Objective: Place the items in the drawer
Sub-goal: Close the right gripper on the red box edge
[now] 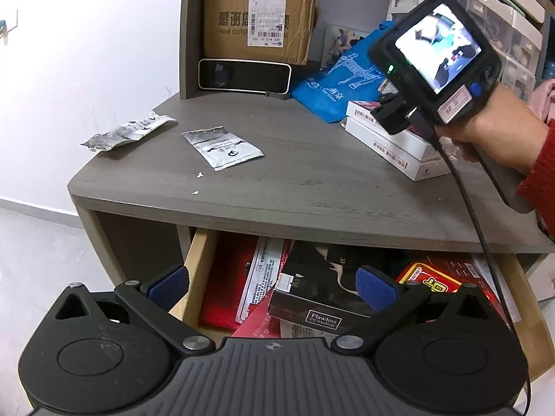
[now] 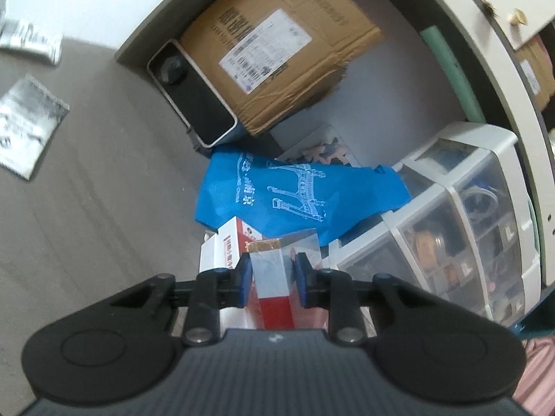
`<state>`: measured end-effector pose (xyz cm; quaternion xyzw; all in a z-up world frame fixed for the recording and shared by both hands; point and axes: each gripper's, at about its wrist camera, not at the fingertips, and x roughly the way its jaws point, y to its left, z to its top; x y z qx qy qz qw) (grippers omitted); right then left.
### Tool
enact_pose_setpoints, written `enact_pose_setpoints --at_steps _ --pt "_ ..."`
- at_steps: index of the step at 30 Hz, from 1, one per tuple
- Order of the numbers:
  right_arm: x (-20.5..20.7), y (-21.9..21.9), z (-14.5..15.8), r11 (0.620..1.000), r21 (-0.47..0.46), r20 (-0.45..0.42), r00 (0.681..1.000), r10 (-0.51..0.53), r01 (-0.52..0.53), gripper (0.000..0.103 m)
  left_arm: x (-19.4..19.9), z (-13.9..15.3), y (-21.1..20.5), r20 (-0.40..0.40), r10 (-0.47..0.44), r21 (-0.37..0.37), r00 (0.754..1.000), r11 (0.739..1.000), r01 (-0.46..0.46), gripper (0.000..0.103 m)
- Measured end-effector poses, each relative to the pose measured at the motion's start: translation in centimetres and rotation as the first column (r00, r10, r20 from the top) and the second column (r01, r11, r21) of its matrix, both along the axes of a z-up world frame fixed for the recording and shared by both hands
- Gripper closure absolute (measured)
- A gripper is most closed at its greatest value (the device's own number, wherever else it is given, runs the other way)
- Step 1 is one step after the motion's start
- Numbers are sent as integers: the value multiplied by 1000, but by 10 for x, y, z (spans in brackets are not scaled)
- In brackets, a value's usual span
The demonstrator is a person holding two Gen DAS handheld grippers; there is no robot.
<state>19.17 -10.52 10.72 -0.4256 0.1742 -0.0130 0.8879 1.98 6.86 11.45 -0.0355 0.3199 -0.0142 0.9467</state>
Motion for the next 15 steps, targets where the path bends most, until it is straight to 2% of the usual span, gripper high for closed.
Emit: enact_pose_setpoints --at_steps 15 --pt "-12 -10 24 994 106 29 1000 1 -4 82 -17 6 -1 21 14 12 1000 1000 -15 0"
